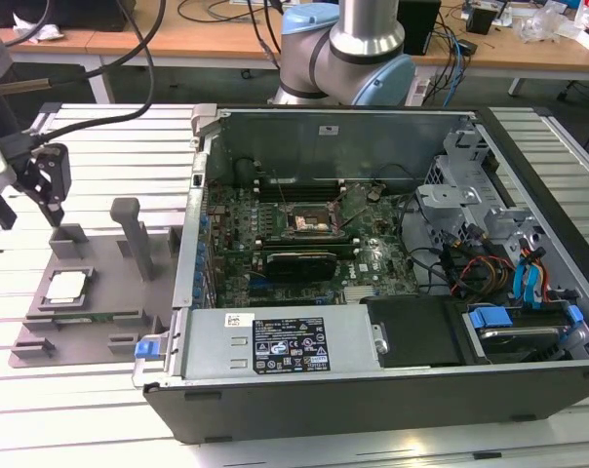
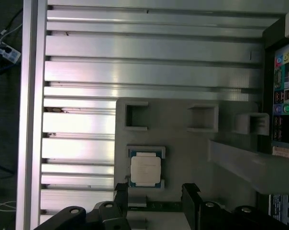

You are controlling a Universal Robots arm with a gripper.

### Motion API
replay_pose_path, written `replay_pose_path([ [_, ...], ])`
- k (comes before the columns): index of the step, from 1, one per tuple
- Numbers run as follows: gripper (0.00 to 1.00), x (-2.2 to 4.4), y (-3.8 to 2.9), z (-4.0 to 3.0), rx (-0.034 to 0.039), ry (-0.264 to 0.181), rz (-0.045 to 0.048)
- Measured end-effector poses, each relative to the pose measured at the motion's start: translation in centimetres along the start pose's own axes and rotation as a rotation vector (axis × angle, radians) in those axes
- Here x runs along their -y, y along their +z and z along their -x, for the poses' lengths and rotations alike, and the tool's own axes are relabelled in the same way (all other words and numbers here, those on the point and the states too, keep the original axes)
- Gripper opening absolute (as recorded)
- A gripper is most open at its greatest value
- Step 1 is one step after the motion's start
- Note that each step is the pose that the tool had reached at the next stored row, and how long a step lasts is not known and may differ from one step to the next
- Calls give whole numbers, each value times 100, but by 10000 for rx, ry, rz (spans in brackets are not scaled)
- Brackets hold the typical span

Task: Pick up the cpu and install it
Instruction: 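Pick up the cpu and move it towards the insertion slot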

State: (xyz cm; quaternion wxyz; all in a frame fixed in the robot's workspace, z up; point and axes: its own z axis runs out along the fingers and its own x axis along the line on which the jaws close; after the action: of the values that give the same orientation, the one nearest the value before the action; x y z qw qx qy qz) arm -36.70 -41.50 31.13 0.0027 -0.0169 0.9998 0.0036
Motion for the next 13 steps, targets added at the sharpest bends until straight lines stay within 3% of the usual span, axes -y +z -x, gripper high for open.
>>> replay_pose_path([
  [13,57,1,119,-1,-1,-1,0],
])
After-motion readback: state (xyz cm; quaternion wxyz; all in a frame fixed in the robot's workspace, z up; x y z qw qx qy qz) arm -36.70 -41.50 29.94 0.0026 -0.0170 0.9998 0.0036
